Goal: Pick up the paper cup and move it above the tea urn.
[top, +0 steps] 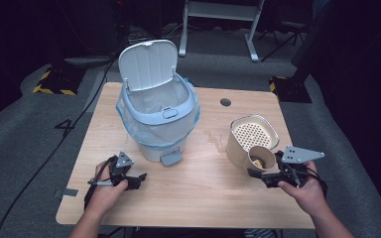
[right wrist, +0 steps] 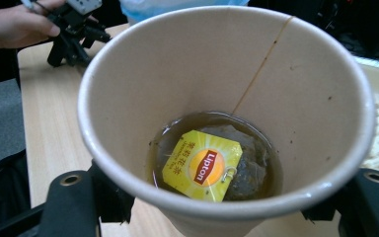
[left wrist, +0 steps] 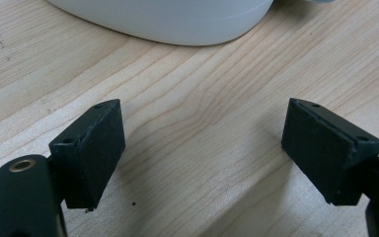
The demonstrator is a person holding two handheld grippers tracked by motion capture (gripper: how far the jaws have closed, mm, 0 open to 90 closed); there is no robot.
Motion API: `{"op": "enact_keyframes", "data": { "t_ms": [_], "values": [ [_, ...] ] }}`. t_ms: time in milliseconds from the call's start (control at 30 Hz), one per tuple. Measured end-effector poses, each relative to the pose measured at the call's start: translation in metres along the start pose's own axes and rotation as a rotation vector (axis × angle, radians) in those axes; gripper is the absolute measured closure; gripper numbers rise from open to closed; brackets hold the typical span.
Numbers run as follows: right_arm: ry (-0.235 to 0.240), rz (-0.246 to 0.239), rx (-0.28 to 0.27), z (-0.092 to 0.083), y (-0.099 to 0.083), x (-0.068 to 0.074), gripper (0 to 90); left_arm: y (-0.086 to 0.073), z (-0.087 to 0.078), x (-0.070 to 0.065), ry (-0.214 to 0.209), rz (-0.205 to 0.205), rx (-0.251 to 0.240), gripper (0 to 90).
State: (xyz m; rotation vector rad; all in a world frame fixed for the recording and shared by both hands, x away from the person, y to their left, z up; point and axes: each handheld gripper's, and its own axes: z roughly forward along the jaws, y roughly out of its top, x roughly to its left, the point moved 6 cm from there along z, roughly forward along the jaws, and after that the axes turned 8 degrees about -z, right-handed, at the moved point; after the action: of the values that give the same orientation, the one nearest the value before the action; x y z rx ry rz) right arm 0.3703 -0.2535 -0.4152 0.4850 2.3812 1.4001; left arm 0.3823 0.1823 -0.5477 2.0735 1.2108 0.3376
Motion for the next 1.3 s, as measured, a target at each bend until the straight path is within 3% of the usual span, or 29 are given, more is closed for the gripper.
{"op": "enact_keyframes", "data": {
  "t_ms": [267,667,1300],
  "values": [
    [-0.012,0.008,-0.001,-0.008,0.016,-0.021,31.5,0.0,0.0,0.0,0.0,0.0,0.0,17.1],
    [-0.075,0.004,0.0,-0.014,0.035,-0.064,31.4,0.0,0.0,0.0,-0.001,0.002,0.0,17.0],
    [-0.138,-0.025,0.039,0.008,0.04,-0.12,31.4,0.0,0.0,0.0,-0.001,0.002,0.0,16.9]
  ]
}}
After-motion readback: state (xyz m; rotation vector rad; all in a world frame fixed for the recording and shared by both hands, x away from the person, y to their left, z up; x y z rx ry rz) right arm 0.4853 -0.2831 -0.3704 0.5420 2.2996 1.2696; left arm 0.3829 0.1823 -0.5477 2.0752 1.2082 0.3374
